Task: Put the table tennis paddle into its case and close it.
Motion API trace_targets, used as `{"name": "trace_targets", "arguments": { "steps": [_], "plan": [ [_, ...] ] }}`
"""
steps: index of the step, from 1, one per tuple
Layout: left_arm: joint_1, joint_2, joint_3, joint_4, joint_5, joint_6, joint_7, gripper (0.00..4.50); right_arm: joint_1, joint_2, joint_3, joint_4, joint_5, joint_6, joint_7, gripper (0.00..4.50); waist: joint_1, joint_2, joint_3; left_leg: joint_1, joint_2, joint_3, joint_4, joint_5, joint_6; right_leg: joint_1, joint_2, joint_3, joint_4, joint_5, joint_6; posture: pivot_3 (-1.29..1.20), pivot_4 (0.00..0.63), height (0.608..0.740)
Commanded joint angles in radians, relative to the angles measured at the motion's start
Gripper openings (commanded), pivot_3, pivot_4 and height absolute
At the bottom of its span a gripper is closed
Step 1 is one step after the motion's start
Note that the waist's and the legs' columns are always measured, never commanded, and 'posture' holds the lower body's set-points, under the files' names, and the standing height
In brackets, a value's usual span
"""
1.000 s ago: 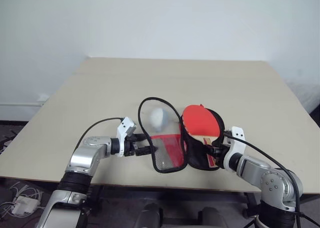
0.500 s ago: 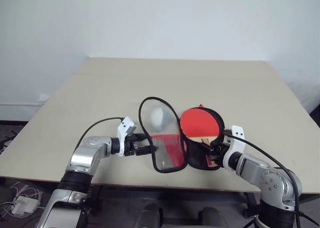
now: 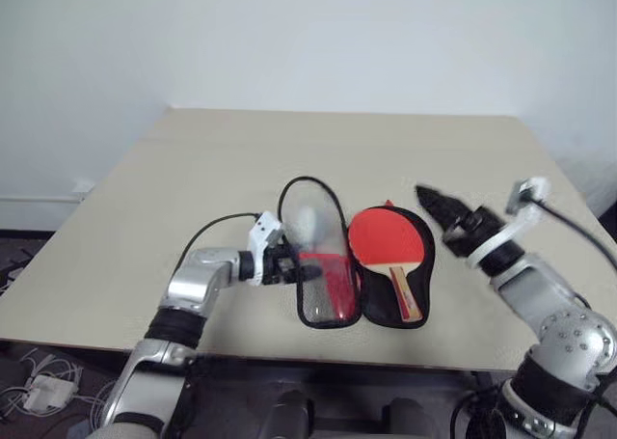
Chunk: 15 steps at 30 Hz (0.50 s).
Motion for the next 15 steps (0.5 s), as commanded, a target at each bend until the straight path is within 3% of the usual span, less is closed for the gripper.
{"name": "trace_targets", "arguments": {
  "steps": [1, 8, 15],
  "plan": [
    [-0.085, -0.085, -0.027, 0.061, 0.038, -0.054, 0.058, 4.50, -0.059, -0.042, -0.030, 0.061, 0.021, -0.101, -0.028, 4.46, 0.002, 0.000, 0.000, 0.000, 0.000, 0.000, 0.000, 0.000, 0.000, 0.000, 0.000, 0.000, 0.000, 0.000, 0.000, 0.00, 0.000, 0.740],
    [-0.108, -0.212, -0.022, 0.081, 0.060, -0.064, 0.144, 4.50, -0.074, -0.087, 0.017, 0.164, -0.043, -0.210, -0.100, 4.46, -0.008, -0.001, 0.001, 0.000, 0.000, 0.000, -0.002, 0.003, 0.005, 0.000, 0.001, 0.001, 0.000, 0.001, 0.003, 0.00, 0.000, 0.740],
    [-0.044, -0.222, 0.008, -0.029, 0.027, 0.084, 0.208, 4.50, -0.039, -0.091, 0.063, 0.177, -0.068, -0.267, -0.121, 4.46, -0.008, 0.000, 0.002, 0.000, 0.000, 0.000, -0.001, 0.003, 0.005, 0.001, 0.001, 0.001, 0.000, 0.000, 0.001, 0.00, 0.000, 0.740]
  ]
}}
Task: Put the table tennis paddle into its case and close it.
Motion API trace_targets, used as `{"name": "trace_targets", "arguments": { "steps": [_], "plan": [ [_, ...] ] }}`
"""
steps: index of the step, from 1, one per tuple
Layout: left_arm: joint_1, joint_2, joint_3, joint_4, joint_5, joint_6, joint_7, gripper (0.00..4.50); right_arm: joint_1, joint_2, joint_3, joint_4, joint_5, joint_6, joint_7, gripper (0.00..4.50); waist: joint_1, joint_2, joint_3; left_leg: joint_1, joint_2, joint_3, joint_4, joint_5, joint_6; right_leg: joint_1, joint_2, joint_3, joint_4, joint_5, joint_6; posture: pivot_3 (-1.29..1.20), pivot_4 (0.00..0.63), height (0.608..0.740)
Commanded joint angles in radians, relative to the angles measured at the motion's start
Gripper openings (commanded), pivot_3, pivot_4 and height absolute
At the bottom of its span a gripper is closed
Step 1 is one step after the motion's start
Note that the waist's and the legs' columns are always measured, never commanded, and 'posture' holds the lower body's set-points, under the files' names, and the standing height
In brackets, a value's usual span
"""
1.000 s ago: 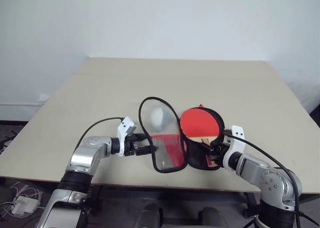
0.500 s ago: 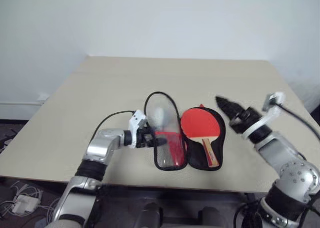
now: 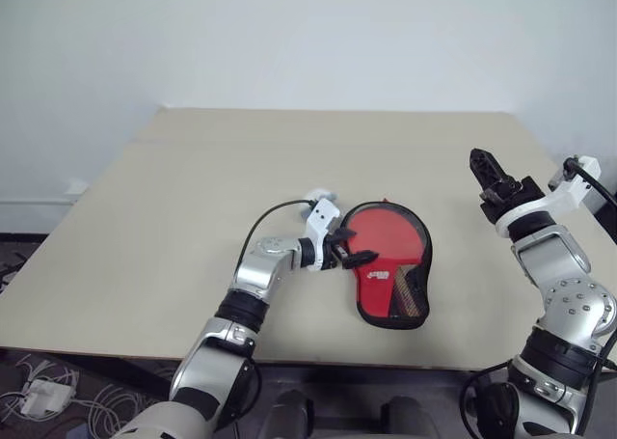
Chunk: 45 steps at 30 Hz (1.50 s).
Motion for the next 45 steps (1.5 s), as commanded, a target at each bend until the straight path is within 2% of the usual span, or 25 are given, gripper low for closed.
{"name": "trace_targets", "arguments": {
  "steps": [1, 6, 12, 19, 24, 32, 38, 41, 45],
  "plan": [
    [0.005, 0.016, 0.044, -0.077, -0.043, 0.143, 0.042, 4.50, 0.008, -0.015, 0.032, -0.029, -0.003, -0.037, 0.000, 4.46, 0.000, 0.000, 0.000, 0.000, 0.000, 0.000, 0.000, 0.000, 0.000, 0.000, 0.000, 0.000, 0.000, 0.000, -0.001, 0.00, 0.000, 0.740],
    [0.010, 0.059, 0.152, -0.216, -0.168, 0.515, 0.112, 4.50, 0.029, -0.023, 0.043, -0.018, -0.005, -0.062, -0.012, 4.46, -0.003, 0.000, 0.000, 0.000, 0.000, 0.000, 0.002, 0.000, 0.000, 0.000, 0.000, 0.000, 0.002, 0.000, -0.001, 0.00, 0.000, 0.740],
    [0.044, 0.068, 0.214, -0.322, -0.257, 0.752, 0.183, 4.50, 0.040, -0.023, 0.065, -0.008, -0.006, -0.076, -0.013, 4.46, -0.002, 0.000, 0.000, 0.000, 0.000, -0.001, 0.002, 0.000, 0.000, 0.000, 0.000, 0.000, 0.002, 0.000, -0.001, 0.00, 0.000, 0.740],
    [0.008, -0.057, 0.309, -0.208, -0.273, 0.788, 0.320, 4.50, 0.034, -0.032, 0.083, 0.021, -0.015, -0.097, -0.008, 4.46, 0.001, 0.000, 0.000, 0.001, -0.001, -0.001, 0.004, -0.001, -0.001, 0.001, 0.000, 0.000, 0.002, 0.000, -0.001, 0.00, 0.000, 0.740],
    [-0.034, -0.118, 0.347, -0.127, -0.309, 0.825, 0.351, 4.50, 0.042, -0.041, 0.082, 0.036, -0.011, -0.111, -0.007, 4.46, 0.003, 0.000, 0.000, 0.001, -0.001, -0.002, 0.006, -0.002, -0.004, 0.002, 0.000, 0.000, 0.002, 0.000, -0.001, 0.00, 0.000, 0.740],
    [-0.097, -0.144, 0.276, -0.092, -0.399, 0.956, 0.222, 4.50, 0.060, -0.024, 0.096, 0.034, -0.018, -0.141, -0.019, 4.46, 0.004, 0.000, 0.000, 0.000, -0.002, -0.002, 0.005, -0.002, -0.003, 0.001, 0.000, 0.000, 0.001, 0.000, -0.001, 0.00, 0.000, 0.740],
    [-0.114, -0.156, 0.268, -0.044, -0.387, 0.961, 0.239, 4.50, 0.076, -0.018, 0.101, 0.028, -0.017, -0.159, -0.031, 4.46, -0.001, -0.001, 0.001, 0.000, -0.002, -0.002, 0.004, -0.002, -0.003, 0.001, 0.000, 0.000, 0.001, 0.000, -0.001, 0.00, 0.000, 0.740],
    [-0.112, -0.159, 0.286, -0.039, -0.397, 0.964, 0.243, 3.94, 0.083, -0.018, 0.107, 0.025, -0.019, -0.166, -0.034, 4.50, -0.001, -0.001, 0.001, 0.000, -0.002, -0.002, 0.005, -0.002, -0.003, 0.000, 0.000, 0.000, 0.001, 0.000, -0.001, 0.00, 0.000, 0.740],
    [-0.110, -0.169, 0.316, -0.019, -0.385, 0.961, 0.289, 2.59, 0.085, -0.021, 0.111, 0.029, -0.026, -0.176, -0.038, 4.50, 0.000, -0.001, 0.001, 0.000, -0.002, -0.002, 0.004, -0.002, -0.003, 0.000, 0.000, 0.000, 0.001, 0.000, -0.001, 0.00, 0.000, 0.740]
  ]
}}
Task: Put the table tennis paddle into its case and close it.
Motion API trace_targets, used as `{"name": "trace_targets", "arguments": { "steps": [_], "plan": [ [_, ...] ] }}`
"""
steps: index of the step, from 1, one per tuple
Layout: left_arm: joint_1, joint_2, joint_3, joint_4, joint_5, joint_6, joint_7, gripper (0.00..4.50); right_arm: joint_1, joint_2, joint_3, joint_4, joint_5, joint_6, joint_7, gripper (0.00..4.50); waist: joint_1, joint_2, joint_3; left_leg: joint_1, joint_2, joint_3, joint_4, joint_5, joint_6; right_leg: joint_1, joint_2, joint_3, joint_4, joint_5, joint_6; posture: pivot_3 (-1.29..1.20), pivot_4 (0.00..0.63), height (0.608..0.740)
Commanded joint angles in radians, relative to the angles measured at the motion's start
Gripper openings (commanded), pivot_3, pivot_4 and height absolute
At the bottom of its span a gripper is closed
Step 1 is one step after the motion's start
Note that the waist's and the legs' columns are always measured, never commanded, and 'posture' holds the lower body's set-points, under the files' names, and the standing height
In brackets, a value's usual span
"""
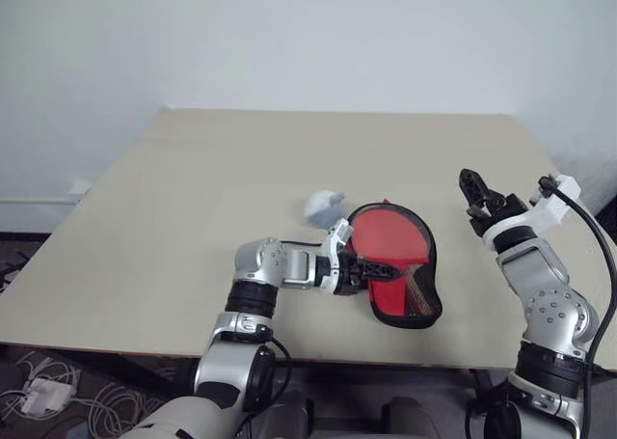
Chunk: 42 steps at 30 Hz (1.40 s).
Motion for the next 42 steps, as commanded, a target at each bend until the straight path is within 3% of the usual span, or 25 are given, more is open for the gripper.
{"name": "trace_targets", "arguments": {
  "steps": [1, 6, 8, 14, 20, 25, 34, 42],
  "plan": [
    [-0.014, -0.011, 0.026, -0.002, -0.013, -0.005, 0.025, 2.25, -0.015, -0.006, -0.002, -0.029, 0.000, -0.029, -0.004, 4.50, 0.000, 0.000, 0.000, 0.000, 0.000, 0.000, 0.000, 0.000, 0.000, 0.000, 0.000, 0.000, 0.000, 0.000, 0.000, 0.00, 0.000, 0.740],
    [-0.001, -0.031, 0.072, -0.001, -0.051, 0.066, 0.041, 0.49, -0.025, -0.020, 0.005, -0.014, -0.004, -0.028, -0.003, 4.50, 0.000, 0.000, 0.000, 0.000, 0.000, 0.000, 0.000, 0.000, 0.000, 0.000, 0.000, 0.000, 0.000, 0.000, 0.000, 0.00, 0.000, 0.740],
    [0.001, -0.035, 0.082, -0.004, -0.058, 0.092, 0.036, 0.04, -0.027, -0.023, 0.009, -0.011, -0.005, -0.028, -0.003, 4.50, 0.000, 0.000, 0.000, 0.000, 0.000, 0.000, 0.000, 0.000, 0.000, 0.000, 0.000, 0.000, 0.000, 0.000, 0.000, 0.00, 0.000, 0.740],
    [0.024, -0.016, 0.053, -0.052, -0.041, 0.156, 0.076, 0.04, -0.038, -0.025, 0.020, 0.000, -0.006, -0.023, 0.002, 4.50, -0.001, 0.000, 0.000, 0.000, 0.000, 0.000, 0.000, 0.000, 0.000, 0.000, 0.000, 0.000, 0.000, 0.000, 0.000, 0.00, 0.000, 0.740],
    [0.101, -0.065, 0.123, -0.153, -0.102, 0.204, 0.182, 0.04, -0.054, -0.033, 0.032, 0.016, -0.012, -0.018, 0.013, 4.50, -0.002, 0.000, 0.000, 0.000, 0.000, 0.000, -0.002, 0.002, 0.004, 0.000, 0.000, 0.000, 0.000, 0.000, 0.000, 0.00, 0.000, 0.740],
    [0.171, -0.032, 0.044, -0.238, -0.311, 0.204, 0.265, 0.04, -0.051, -0.037, 0.042, 0.021, -0.014, -0.011, 0.019, 4.50, -0.002, 0.000, 0.000, 0.000, 0.000, 0.000, -0.001, 0.002, 0.004, 0.000, 0.000, 0.000, 0.000, 0.000, 0.000, 0.00, 0.000, 0.740],
    [0.223, 0.125, -0.192, -0.329, -0.657, 0.204, 0.363, 0.04, -0.045, -0.034, 0.063, 0.019, -0.010, 0.004, 0.020, 4.50, 0.000, 0.000, 0.000, 0.000, 0.000, 0.000, -0.001, 0.001, 0.002, 0.000, 0.000, 0.000, 0.000, 0.000, 0.000, 0.00, 0.000, 0.740],
    [0.239, 0.123, -0.183, -0.325, -0.766, 0.204, 0.481, 0.04, -0.037, -0.040, 0.071, 0.023, -0.017, 0.017, 0.024, 4.50, 0.000, 0.000, 0.000, 0.000, 0.000, 0.000, 0.000, 0.001, 0.002, 0.000, 0.000, 0.000, 0.000, 0.000, 0.000, 0.00, 0.000, 0.740]
  ]
}}
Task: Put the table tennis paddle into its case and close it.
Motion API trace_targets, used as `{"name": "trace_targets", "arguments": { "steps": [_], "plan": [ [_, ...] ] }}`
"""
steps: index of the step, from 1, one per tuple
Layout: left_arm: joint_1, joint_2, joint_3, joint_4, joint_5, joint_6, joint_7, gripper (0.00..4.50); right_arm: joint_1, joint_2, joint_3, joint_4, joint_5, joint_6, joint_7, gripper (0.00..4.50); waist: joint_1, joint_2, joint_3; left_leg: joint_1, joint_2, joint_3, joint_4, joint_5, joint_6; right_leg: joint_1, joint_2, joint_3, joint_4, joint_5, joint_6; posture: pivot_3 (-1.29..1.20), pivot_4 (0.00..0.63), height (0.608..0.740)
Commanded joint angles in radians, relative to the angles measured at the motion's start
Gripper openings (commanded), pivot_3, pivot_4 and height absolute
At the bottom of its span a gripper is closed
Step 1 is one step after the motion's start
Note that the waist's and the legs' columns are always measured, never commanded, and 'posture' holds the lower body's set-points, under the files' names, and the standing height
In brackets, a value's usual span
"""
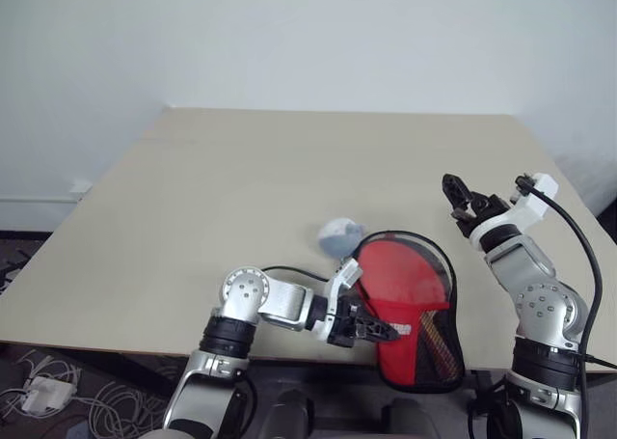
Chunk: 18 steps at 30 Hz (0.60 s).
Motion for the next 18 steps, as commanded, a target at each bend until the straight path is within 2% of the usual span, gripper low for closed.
{"name": "trace_targets", "arguments": {
  "steps": [1, 2, 5, 14, 16, 18],
  "plan": [
    [-0.002, -0.019, 0.029, -0.018, -0.067, 0.008, 0.027, 0.04, -0.012, -0.013, 0.001, -0.017, 0.003, -0.001, 0.017, 4.50, 0.000, 0.000, 0.000, 0.000, 0.000, 0.000, 0.000, 0.000, 0.000, 0.000, 0.000, 0.000, 0.000, 0.000, 0.000, 0.00, 0.000, 0.740],
    [0.002, -0.021, 0.033, -0.017, -0.075, 0.008, 0.035, 0.53, -0.012, -0.012, 0.001, -0.016, 0.004, -0.001, 0.016, 4.50, 0.000, 0.000, 0.000, 0.000, 0.000, 0.000, 0.000, 0.000, 0.000, 0.000, 0.000, 0.000, 0.000, 0.000, 0.000, 0.00, 0.000, 0.740],
    [0.005, -0.002, 0.022, -0.032, -0.090, 0.008, 0.035, 1.41, -0.015, -0.009, 0.009, -0.013, -0.003, 0.000, 0.019, 4.50, 0.000, 0.000, 0.000, 0.000, 0.000, 0.000, 0.000, -0.001, -0.002, 0.000, 0.000, 0.000, 0.000, 0.000, 0.000, 0.00, 0.000, 0.740],
    [0.029, 0.053, 0.059, -0.029, -0.109, 0.008, 0.072, 4.49, -0.035, -0.019, 0.021, 0.011, -0.019, 0.004, 0.035, 4.50, -0.001, 0.000, 0.000, 0.000, 0.000, 0.000, 0.000, -0.001, -0.003, 0.000, 0.000, 0.000, 0.000, 0.000, 0.000, 0.00, 0.000, 0.740],
    [0.018, 0.092, 0.067, -0.022, -0.107, 0.008, 0.060, 4.49, -0.046, -0.024, 0.025, 0.016, -0.019, 0.007, 0.045, 4.50, -0.003, 0.000, 0.000, 0.000, 0.000, 0.000, 0.000, -0.002, -0.003, 0.000, 0.000, 0.000, 0.000, 0.000, 0.000, 0.00, 0.000, 0.740],
    [-0.006, 0.172, 0.072, -0.069, -0.107, 0.008, -0.015, 4.49, -0.060, -0.032, 0.022, 0.015, -0.009, 0.009, 0.058, 4.50, -0.008, 0.000, 0.000, 0.001, 0.000, 0.000, 0.000, -0.002, -0.003, -0.001, 0.000, 0.000, 0.000, 0.000, 0.000, 0.00, 0.000, 0.740]
  ]
}}
